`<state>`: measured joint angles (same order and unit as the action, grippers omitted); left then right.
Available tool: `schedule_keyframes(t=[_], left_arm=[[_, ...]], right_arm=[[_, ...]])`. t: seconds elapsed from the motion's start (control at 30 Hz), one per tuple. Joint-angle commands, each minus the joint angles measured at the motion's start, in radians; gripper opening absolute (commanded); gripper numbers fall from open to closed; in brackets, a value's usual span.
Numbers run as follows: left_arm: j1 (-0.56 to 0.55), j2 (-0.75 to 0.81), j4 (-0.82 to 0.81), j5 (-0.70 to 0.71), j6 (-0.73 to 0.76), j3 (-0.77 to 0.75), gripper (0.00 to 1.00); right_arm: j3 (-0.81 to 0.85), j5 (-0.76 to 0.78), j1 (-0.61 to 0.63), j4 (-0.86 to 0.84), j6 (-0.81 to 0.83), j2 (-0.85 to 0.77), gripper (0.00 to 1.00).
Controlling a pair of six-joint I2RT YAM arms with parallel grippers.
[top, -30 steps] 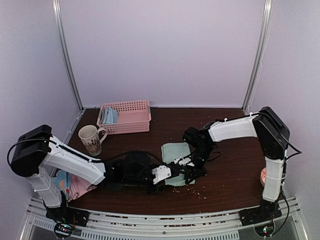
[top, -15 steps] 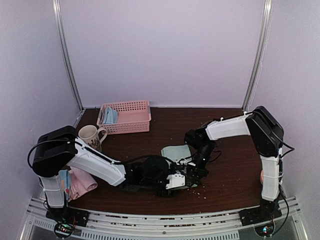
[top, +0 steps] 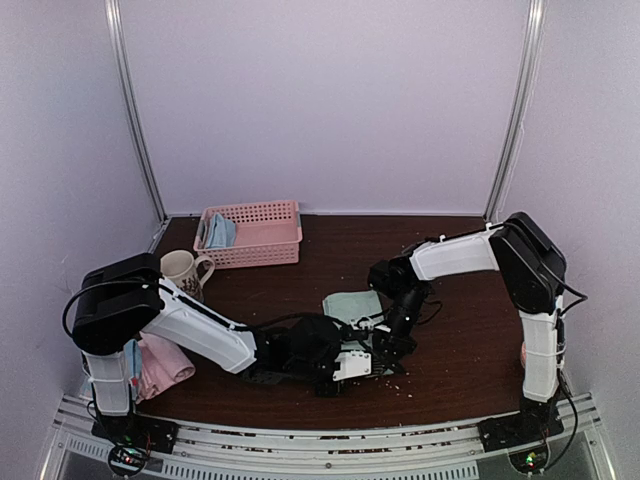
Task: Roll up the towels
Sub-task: Roll the towel at the center of the board.
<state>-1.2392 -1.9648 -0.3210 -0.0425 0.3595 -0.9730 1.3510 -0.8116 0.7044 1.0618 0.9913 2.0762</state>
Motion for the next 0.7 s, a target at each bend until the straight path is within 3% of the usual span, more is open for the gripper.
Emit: schedule_keyframes(t=[0.0,0.27,0.37,0.5,0.67], left_arm=[[-0.003,-0.011,-0.035,-0.038,-0.034,-0.015,0.10],[0.050,0.007,0.017,-0.172,-0.128,-0.019,0.00],[0.093,-0.003,0.054,-0.273,-0.195,-0.051,0.00],[0.179,-0.065,0.114,-0.489,-0.328,-0.121,0.00],[0.286,-0.166,0.057,-0.756,-0.534,-0.164,0.00]], right_arm=[[0.010,-0.029,-0.009,0.031,0.011,0.015,0.06],[0.079,-0.160,-0.170,0.248,0.158,-0.109,0.39],[0.097,-0.205,-0.240,0.294,0.154,-0.166,0.40],[0.087,-0.211,-0.296,0.250,0.048,-0.276,0.35],[-0.074,-0.056,-0.315,-0.153,-0.262,-0.472,0.31]])
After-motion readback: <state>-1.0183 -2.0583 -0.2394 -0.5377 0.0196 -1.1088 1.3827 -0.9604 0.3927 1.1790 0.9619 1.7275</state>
